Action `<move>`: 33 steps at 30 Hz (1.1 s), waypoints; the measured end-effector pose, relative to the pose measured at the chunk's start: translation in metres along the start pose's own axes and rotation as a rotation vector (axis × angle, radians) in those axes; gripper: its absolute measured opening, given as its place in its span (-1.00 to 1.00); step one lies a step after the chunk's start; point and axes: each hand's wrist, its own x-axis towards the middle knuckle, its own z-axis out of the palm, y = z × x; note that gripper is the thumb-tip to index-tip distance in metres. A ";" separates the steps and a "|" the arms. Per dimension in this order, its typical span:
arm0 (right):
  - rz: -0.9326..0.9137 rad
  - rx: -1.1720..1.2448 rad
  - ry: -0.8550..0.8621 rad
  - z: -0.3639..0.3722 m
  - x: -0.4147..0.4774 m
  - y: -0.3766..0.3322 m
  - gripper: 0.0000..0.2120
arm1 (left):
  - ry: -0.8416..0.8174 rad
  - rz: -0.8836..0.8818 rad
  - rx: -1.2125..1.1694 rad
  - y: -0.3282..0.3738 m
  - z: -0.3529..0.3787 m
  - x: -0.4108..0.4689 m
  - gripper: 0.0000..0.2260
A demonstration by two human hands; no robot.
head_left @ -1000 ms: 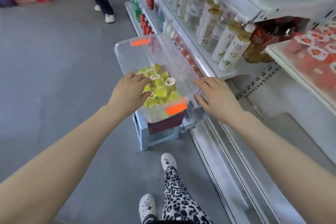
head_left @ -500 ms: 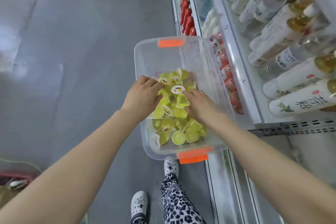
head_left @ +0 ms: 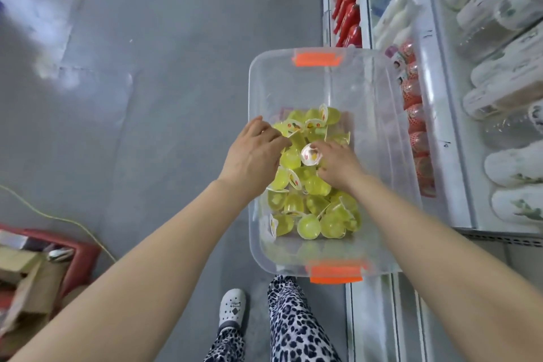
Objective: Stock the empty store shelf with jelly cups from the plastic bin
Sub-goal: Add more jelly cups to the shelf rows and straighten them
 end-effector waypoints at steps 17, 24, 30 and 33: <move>0.001 -0.207 0.128 0.018 -0.069 0.028 -0.51 | -0.492 -0.047 0.138 0.039 0.095 0.087 -0.53; -0.021 -0.203 0.144 0.013 -0.072 0.025 -0.53 | -0.454 -0.089 0.110 0.036 0.101 0.088 -0.52; -0.023 -0.098 0.254 -0.002 -0.090 0.014 -0.50 | -0.315 -0.107 -0.099 0.039 0.055 0.071 -0.44; -0.002 -0.040 0.369 -0.010 -0.113 0.006 -0.51 | -0.248 -0.065 -0.145 0.040 0.031 0.053 -0.48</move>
